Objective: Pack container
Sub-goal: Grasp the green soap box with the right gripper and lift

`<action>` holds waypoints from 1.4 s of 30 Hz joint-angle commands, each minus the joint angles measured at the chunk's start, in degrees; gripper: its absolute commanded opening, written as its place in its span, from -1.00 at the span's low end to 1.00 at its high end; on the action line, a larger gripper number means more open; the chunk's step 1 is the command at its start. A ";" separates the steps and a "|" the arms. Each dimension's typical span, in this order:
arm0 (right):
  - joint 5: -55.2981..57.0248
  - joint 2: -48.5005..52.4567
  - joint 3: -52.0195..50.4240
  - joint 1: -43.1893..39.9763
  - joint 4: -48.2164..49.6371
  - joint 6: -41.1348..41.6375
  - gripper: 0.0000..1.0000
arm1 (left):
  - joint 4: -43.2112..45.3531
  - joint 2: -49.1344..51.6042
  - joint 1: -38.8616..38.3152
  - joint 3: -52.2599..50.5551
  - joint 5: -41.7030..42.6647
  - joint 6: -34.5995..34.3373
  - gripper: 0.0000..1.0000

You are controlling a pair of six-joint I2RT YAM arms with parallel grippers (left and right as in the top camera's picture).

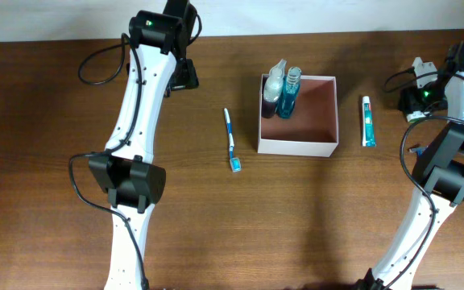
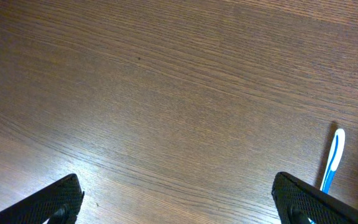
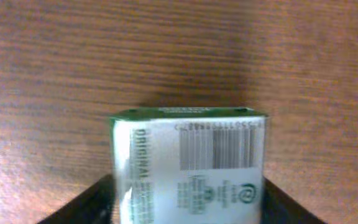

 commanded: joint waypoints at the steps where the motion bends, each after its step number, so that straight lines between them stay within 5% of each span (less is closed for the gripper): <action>1: -0.33 1.18 -0.70 0.17 -0.37 0.59 -0.05 | -0.04 -0.13 -0.02 -0.26 -0.63 0.74 0.99; 12: -0.35 -2.01 7.52 0.31 -8.22 7.45 -0.07 | -0.04 -0.13 -0.02 -0.26 -0.63 0.74 0.99; 25: -0.59 -5.03 34.47 10.08 -39.80 20.52 -0.07 | -0.04 -0.13 -0.02 -0.26 -0.63 0.74 0.99; 42: -0.35 -5.64 35.08 25.81 -40.50 34.64 -0.05 | -0.04 -0.13 -0.02 -0.26 -0.63 0.74 0.99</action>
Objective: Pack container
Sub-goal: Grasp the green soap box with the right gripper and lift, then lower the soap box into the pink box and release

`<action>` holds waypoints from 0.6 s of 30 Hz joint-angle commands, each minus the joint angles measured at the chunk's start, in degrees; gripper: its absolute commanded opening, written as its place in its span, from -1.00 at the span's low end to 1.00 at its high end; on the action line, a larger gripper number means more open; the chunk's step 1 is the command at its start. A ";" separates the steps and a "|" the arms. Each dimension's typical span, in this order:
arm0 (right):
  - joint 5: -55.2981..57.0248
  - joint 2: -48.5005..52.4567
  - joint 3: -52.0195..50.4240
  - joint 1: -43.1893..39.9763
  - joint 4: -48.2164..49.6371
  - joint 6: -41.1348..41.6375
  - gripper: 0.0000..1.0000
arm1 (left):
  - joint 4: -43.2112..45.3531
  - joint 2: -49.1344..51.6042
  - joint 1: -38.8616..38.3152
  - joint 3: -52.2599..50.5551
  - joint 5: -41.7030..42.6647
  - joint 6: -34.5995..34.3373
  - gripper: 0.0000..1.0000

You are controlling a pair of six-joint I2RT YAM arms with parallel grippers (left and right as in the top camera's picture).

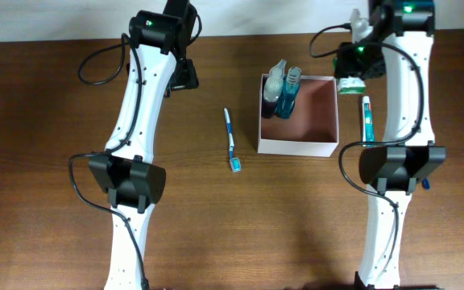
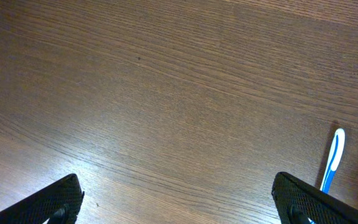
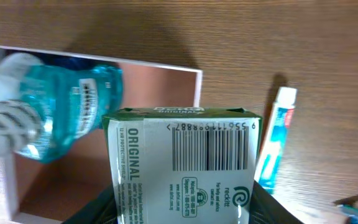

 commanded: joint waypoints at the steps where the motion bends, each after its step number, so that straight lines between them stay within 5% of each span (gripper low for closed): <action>1: -0.13 -1.73 0.70 0.90 -0.35 5.20 -0.05 | -0.04 -0.13 -0.02 -0.28 -0.63 0.74 0.99; 18: -0.11 -1.73 -10.16 3.85 0.76 6.23 0.04 | -0.04 -0.13 -0.02 -0.28 -0.63 0.74 0.99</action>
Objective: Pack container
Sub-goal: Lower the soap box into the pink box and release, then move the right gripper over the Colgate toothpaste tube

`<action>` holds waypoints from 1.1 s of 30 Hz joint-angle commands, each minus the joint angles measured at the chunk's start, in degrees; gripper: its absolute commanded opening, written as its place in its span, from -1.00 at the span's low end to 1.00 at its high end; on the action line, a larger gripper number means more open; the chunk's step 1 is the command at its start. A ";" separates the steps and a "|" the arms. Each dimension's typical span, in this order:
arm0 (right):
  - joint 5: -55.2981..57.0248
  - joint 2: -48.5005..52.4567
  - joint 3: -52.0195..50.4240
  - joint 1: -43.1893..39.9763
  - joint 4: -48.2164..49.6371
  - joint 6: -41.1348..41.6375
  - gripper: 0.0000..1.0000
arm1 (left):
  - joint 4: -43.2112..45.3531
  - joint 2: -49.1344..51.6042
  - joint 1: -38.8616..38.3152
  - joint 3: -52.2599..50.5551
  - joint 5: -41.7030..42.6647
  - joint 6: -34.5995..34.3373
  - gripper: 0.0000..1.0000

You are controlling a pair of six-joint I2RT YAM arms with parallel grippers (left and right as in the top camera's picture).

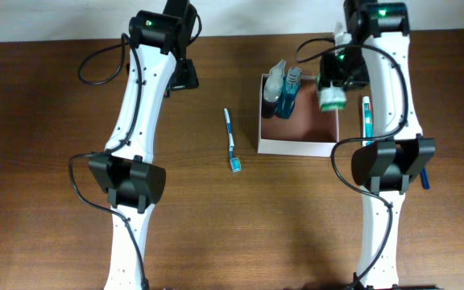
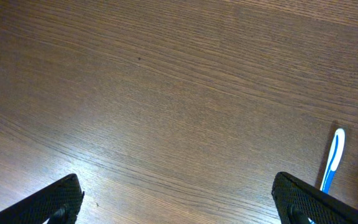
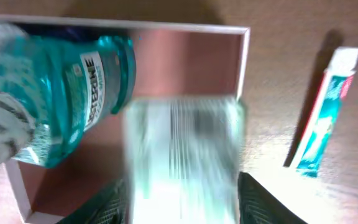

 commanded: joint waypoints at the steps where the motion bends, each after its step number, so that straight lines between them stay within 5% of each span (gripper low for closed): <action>1: -0.11 -1.73 -2.45 0.50 0.66 0.50 0.04 | -0.04 -0.13 -0.02 -0.26 -0.63 0.74 0.99; 15: 1.62 -1.79 -5.07 -1.44 6.14 0.50 0.18 | -0.04 -0.13 -0.02 -0.26 -0.63 0.74 0.99; 26: 2.38 -1.90 2.25 -16.55 -0.70 0.28 0.42 | -0.04 -0.13 -0.02 -0.26 -0.63 0.74 0.99; 33: -9.01 -2.91 -1.90 -21.81 -0.70 -2.80 0.43 | -0.04 -0.13 -0.02 -0.26 -0.63 0.74 0.99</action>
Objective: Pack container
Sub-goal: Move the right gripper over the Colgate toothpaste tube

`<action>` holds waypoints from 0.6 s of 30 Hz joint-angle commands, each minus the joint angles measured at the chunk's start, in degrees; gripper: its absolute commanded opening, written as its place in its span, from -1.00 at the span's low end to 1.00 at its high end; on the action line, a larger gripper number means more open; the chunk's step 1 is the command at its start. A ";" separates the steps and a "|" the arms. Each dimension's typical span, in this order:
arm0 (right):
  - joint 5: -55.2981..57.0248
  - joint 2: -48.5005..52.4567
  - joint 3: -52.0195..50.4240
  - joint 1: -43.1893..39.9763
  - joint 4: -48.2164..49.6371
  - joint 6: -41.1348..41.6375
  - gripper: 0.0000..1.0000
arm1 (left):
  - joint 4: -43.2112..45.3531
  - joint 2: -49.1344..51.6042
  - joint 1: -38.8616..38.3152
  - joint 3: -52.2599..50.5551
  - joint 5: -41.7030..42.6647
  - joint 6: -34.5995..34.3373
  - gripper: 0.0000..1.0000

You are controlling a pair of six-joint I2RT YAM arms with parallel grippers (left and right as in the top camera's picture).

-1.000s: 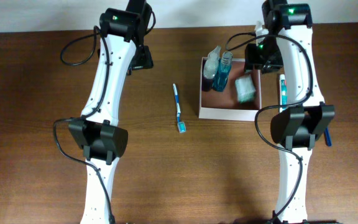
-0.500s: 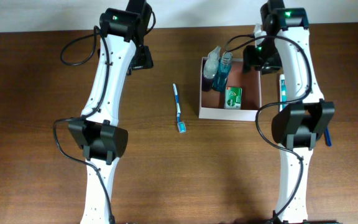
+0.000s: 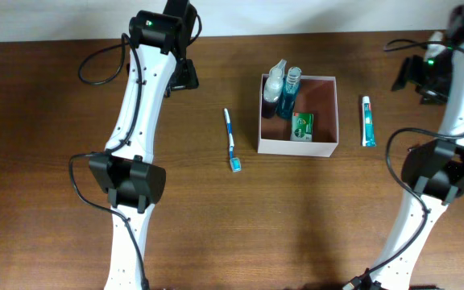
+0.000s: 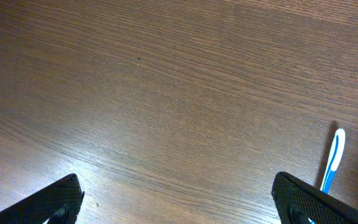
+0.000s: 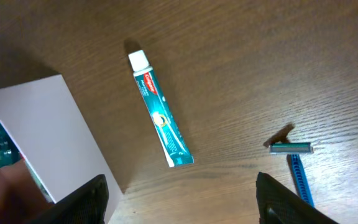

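Observation:
The white box point(image 3: 296, 147) with a brown inside stands mid-table. It holds a clear spray bottle point(image 3: 274, 87), a blue mouthwash bottle point(image 3: 290, 93) and a green soap carton point(image 3: 301, 125) lying flat. A toothpaste tube point(image 3: 367, 121) lies right of the box, also in the right wrist view point(image 5: 161, 119). Left of the box is a blue toothbrush point(image 3: 231, 140). My right gripper point(image 5: 185, 205) is open and empty, up and right of the toothpaste point(image 3: 421, 76). My left gripper point(image 4: 179, 202) is open over bare wood at the back left point(image 3: 185, 76).
A blue razor point(image 5: 297, 168) lies on the wood right of the toothpaste. The box's white outer wall point(image 5: 55, 137) fills the left of the right wrist view. The toothbrush tip point(image 4: 332, 158) shows at the right of the left wrist view.
The green soap carton, then held by my right gripper over the box, now lies inside it. The right gripper has opened and moved to the right, past the toothpaste. The left arm is unchanged.
My right gripper first held the green soap carton at the table's far right. Then it held it at the box's right edge, then above the box's inside. Now the carton rests in the box and the gripper is open, back at the right.

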 commanded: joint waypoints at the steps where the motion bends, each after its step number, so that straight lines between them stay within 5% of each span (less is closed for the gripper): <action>1: -6.23 -3.45 -4.35 0.98 -0.39 -4.79 0.43 | -0.04 -0.13 -0.02 -0.28 -0.61 0.74 0.99; 7: -0.26 -5.07 -15.96 1.92 1.99 -13.27 0.67 | -0.04 -0.13 -0.02 -0.28 -0.61 0.74 0.99; 18: 2.99 -5.07 -26.88 2.84 21.38 -15.41 0.67 | -0.04 -0.13 -0.02 -0.28 -0.61 0.74 0.99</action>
